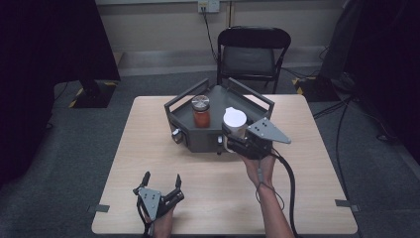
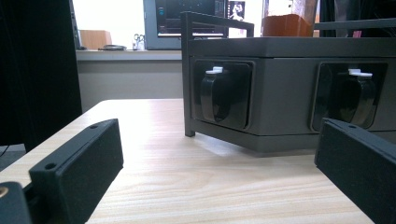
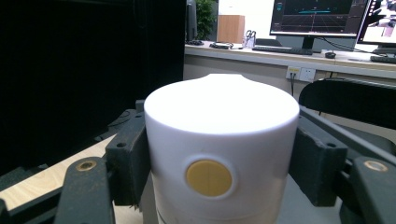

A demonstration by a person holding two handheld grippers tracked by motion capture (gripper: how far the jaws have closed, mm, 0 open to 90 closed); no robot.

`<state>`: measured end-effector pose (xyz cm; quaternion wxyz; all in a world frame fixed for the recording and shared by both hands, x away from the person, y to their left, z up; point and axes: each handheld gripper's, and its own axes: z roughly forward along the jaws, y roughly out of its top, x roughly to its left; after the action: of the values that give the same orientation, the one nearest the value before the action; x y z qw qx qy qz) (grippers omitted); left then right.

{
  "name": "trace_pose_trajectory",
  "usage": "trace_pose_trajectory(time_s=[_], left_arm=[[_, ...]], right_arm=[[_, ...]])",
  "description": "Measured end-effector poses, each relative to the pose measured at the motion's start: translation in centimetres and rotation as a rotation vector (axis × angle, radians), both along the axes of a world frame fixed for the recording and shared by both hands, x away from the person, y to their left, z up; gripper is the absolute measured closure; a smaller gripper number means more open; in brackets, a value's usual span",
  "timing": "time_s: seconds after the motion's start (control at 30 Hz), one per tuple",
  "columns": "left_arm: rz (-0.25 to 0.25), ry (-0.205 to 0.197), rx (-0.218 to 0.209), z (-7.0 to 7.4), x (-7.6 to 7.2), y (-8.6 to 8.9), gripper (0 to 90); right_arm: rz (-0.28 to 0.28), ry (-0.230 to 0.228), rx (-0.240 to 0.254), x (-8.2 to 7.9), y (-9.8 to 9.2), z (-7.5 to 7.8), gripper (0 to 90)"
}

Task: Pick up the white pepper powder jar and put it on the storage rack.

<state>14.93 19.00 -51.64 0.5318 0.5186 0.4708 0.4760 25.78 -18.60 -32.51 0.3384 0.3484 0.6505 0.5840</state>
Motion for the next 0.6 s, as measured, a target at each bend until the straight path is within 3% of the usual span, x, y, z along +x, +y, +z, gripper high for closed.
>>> trace_pose_trajectory(time_s=[0.3, 0.6], left_arm=[[-0.001, 0.0, -0.001, 0.0, 0.0, 0.0, 0.4], [-0.001, 0.0, 0.0, 0.0, 0.0, 0.0, 0.5]], right_arm=[[-0.025, 0.009, 0.008, 2.5, 0.4, 1.4, 30.3], [-0.066, 0.016, 0.006, 4.8, 2.0, 1.4, 30.3]])
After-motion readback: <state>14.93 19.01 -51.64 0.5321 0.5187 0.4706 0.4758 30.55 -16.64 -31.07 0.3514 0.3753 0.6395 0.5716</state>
